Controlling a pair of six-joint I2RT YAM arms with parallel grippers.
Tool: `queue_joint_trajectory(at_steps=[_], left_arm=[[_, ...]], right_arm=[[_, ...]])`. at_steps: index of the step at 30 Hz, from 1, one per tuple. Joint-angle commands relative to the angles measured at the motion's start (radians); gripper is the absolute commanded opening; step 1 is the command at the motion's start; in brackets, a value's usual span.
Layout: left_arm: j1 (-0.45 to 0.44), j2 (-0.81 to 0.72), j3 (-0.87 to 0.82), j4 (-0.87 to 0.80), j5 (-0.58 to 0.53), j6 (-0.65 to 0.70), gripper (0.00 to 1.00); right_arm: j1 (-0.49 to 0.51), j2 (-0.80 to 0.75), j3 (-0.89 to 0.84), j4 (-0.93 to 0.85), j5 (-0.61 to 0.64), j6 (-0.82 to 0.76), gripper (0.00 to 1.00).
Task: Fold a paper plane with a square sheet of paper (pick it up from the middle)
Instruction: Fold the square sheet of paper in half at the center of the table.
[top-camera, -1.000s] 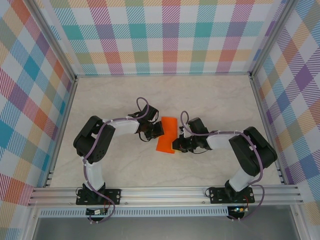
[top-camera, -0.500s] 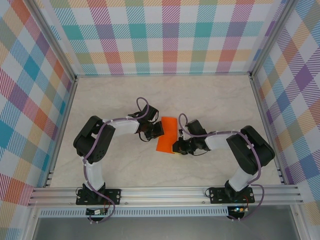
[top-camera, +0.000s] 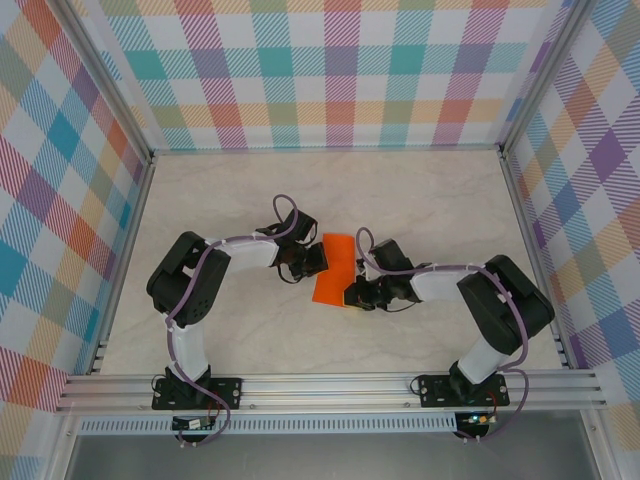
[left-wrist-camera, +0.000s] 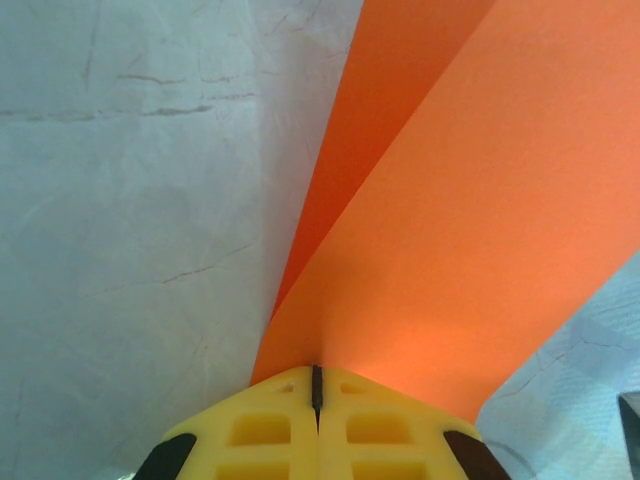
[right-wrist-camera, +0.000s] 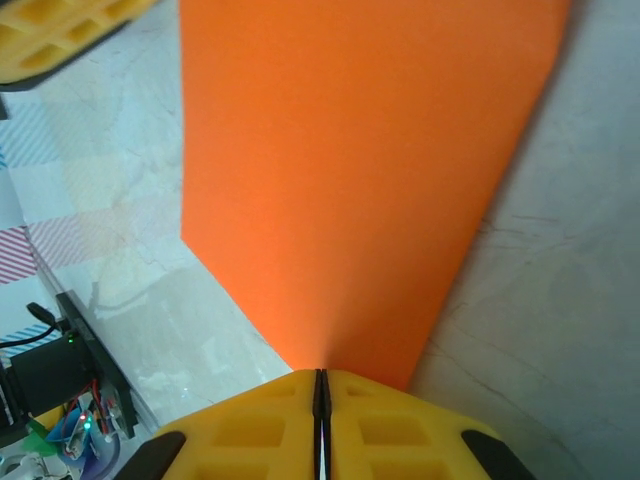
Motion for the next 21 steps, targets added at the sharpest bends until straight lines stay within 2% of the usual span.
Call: queue_joint_trajectory(at_steps=[1,6,8,10,13,21], left_arm=[[-0.012,0.035,-0.034,-0.057,-0.013,0.024,0.00],[-0.012,0.036,-0.031,-0.057,-0.009,0.024,0.00],[-0.012,0.037,-0.028,-0.063,-0.009,0.028,0.00],[-0.012,0.034,-0.029,-0.069,-0.013,0.031,0.00],[-0.012,0.034,-0.034,-0.071,-0.017,0.034,0.00],[-0.012,0.047,-0.036,-0.066,-0.013,0.031,0.00]], right_arm=[[0.007,0.038,0.004,-0.024,0.019,-0.016,0.11],[0.008,0.032,0.006,-0.058,0.040,-0.023,0.11],[0.006,-0.006,0.035,-0.079,0.016,-0.023,0.11],[0.003,-0.062,0.073,-0.128,0.049,-0.028,0.11],[-0.055,-0.111,0.107,-0.120,0.034,-0.030,0.13],[-0.152,0.040,0.238,-0.076,-0.019,-0.064,0.13]])
